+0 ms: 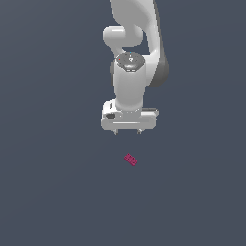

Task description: Pick up the object and move it to a goal position.

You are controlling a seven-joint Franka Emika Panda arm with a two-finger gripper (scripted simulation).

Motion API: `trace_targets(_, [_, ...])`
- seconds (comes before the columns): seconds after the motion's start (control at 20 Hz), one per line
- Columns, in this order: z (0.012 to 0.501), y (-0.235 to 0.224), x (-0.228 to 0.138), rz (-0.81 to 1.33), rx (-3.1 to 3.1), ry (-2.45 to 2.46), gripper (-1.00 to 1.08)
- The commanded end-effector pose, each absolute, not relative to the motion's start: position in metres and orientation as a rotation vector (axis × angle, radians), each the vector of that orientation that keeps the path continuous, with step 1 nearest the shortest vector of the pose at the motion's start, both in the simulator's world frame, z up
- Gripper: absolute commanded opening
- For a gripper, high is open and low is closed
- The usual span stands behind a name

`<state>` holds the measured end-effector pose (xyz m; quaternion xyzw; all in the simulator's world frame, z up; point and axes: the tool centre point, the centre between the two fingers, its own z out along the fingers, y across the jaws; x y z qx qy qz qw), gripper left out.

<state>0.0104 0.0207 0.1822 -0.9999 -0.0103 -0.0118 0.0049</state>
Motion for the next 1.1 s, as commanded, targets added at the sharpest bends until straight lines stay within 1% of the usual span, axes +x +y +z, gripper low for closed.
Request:
trace_targets(0.0, [0.182, 0.021, 0.010, -0.037, -3.131, -0.032, 1.00])
trace_targets(0.15, [0.182, 0.027, 0.011, -0.038, -3.125, -0.042, 1.00])
trace_targets(0.45, [0.182, 0.058, 0.010, -0.043, -3.095, -0.080, 1.00])
trace_targets(1.05, [0.172, 0.056, 0.016, -0.040, -3.099, -0.191, 1.00])
